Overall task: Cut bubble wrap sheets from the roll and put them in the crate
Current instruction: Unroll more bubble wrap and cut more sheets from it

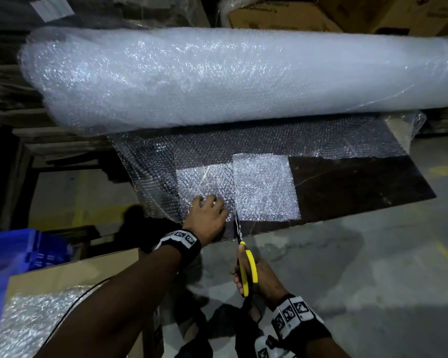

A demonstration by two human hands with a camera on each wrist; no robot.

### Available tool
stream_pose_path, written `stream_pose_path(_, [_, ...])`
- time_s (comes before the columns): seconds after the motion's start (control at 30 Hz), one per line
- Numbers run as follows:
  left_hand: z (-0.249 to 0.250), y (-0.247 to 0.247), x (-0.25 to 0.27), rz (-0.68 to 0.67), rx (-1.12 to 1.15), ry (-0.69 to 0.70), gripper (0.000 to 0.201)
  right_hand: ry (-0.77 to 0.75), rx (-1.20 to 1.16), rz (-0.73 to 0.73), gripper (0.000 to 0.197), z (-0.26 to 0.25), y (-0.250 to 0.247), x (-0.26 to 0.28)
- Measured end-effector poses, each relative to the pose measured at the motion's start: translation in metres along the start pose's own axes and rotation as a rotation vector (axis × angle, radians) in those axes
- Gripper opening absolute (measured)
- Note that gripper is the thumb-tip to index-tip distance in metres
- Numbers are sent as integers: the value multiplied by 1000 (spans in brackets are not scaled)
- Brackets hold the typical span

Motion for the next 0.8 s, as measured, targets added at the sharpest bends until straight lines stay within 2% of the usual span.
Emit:
stream_pose_path(0.17, [3, 3, 2, -33, -16, 30, 35, 3, 53, 13, 86, -6, -5, -6])
stream_pose_path(0.27, [3, 3, 0, -24, -18, 33, 36, 16, 33, 20, 86, -4, -1, -10])
stream_pose_path(0.43, [3, -10, -7, 85, -39, 31, 16, 44, 3, 13, 80, -1, 1, -13])
stream_pose_path(0.6, [1, -12, -4, 115, -18, 23, 17, 98, -20, -18, 104, 14, 4, -17])
stream_pose_path(0.8, [1, -10, -2, 9, 10, 4, 35, 129, -53, -46, 89, 13, 8, -15])
Point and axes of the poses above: each hand's wrist, its own x-axis away from the middle knuckle, its own y-axis out of the palm, z = x × y, the point moved 6 cm from there along -x, towards the middle knuckle, and after that the axes turned 1 degree about -z, right-handed, at the moved point
